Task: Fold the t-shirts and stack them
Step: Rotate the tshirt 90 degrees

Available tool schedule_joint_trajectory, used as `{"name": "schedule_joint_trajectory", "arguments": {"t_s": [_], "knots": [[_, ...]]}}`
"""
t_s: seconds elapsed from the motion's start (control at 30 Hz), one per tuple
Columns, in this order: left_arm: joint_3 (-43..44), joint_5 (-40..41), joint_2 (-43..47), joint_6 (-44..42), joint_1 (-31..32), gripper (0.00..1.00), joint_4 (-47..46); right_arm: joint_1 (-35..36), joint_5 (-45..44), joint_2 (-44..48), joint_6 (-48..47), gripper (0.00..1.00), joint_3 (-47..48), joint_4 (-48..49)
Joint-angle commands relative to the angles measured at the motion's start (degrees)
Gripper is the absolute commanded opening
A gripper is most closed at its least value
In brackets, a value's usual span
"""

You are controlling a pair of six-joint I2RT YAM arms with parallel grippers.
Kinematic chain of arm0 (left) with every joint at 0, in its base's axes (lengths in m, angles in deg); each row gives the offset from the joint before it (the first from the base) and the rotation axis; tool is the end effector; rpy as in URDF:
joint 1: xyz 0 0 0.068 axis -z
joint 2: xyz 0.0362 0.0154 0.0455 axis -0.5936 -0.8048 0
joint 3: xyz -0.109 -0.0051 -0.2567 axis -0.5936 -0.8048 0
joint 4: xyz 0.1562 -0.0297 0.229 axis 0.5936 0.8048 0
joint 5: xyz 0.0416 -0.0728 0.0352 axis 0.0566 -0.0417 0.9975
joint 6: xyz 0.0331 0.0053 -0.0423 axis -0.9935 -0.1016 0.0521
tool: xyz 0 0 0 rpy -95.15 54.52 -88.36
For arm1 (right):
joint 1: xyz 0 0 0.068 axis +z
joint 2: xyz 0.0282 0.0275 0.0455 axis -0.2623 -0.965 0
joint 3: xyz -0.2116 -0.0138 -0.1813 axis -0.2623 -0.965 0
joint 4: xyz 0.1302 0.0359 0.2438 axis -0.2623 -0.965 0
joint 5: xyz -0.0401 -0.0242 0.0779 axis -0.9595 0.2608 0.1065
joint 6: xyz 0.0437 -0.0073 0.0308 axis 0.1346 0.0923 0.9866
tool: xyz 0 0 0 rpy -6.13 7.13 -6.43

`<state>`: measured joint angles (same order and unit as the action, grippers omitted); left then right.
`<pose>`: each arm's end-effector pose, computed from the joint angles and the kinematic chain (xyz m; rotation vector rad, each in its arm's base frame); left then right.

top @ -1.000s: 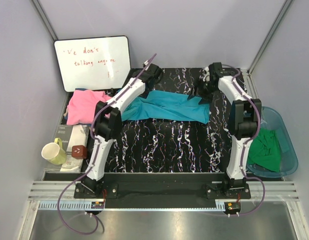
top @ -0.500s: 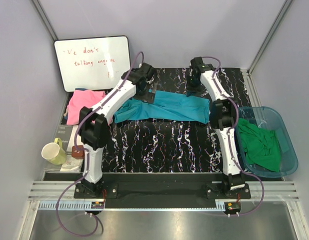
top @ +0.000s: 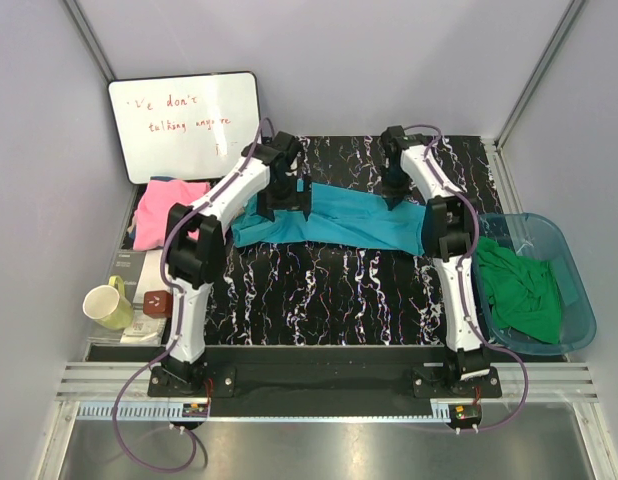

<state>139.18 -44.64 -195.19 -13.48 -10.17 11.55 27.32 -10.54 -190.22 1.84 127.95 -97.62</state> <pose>0.4241 -0.2108 0.2442 0.0509 2.8583 -0.2543 0.5341 0.1125 0.1606 -0.0272 2.8904 -0.0141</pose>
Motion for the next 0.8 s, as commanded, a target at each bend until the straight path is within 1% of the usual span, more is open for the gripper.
{"name": "schedule_joint_trajectory", "arguments": {"t_s": [0.0, 0.03, 0.1, 0.13, 0.2, 0.23, 0.4, 0.47, 0.5, 0.53, 0.6, 0.63, 0.67, 0.7, 0.77], "knots": [[0.4, -2.2, 1.2, 2.6, -1.3, 0.99, 1.1, 0.1, -6.3, 4.7, -0.9, 0.00, -9.3, -7.0], [-0.7, -1.9, 1.4, 2.9, -1.5, 0.99, 1.5, 0.1, -5.1, 5.9, -0.8, 0.00, -13.3, -7.0], [-2.0, -1.9, 2.3, 3.5, -1.9, 0.99, 1.9, 0.4, -4.1, 9.7, -0.2, 0.00, -17.3, -7.1], [-3.0, -1.8, 2.4, 3.5, -1.9, 0.99, 1.9, 0.6, -2.4, 10.9, -0.1, 0.00, -20.8, -7.1], [-3.6, -1.7, 2.3, 3.6, -1.9, 0.99, 2.2, 1.5, -1.2, 14.0, 0.6, 0.00, -23.6, -8.2], [-3.7, -1.3, 2.1, 3.6, -1.9, 0.99, 2.7, 1.9, 0.8, 14.9, 0.7, 0.00, -25.8, -8.6], [-2.0, -0.4, -2.2, 3.1, -1.9, 0.99, 4.9, 5.9, 7.3, 19.6, 1.3, 0.00, -29.1, -12.9], [-0.2, -0.8, -5.0, 3.0, -1.9, 0.99, 4.9, 9.0, 9.7, 20.6, 1.3, 0.00, -29.5, -14.7], [0.7, -1.1, -6.1, 2.9, -1.9, 0.99, 4.9, 9.8, 10.4, 21.6, 1.7, 0.00, -29.5, -15.1], [3.5, -1.3, -7.5, 2.5, -1.9, 0.99, 5.1, 11.7, 12.3, 22.2, 2.0, 0.00, -29.8, -15.4], [7.2, -2.8, -12.2, 2.0, -1.9, 0.99, 5.6, 13.2, 15.3, 23.8, 2.3, 0.00, -30.1, -15.4], [11.2, -3.3, -13.7, 1.8, -1.9, 0.99, 5.6, 14.2, 17.1, 24.3, 2.4, 0.00, -30.1, -15.6], [13.0, -4.1, -16.6, 1.6, -1.9, 0.99, 5.6, 14.6, 18.0, 25.2, 2.4, 0.00, -30.1, -15.6], [17.1, -5.7, -18.1, 1.5, -1.9, 0.99, 5.6, 14.9, 18.1, 25.6, 2.7, 0.00, -30.1, -15.5], [21.6, -8.2, -22.4, 1.3, -2.0, 0.99, 5.6, 14.9, 15.9, 26.7, 2.6, 0.00, -29.7, -15.7]]}}
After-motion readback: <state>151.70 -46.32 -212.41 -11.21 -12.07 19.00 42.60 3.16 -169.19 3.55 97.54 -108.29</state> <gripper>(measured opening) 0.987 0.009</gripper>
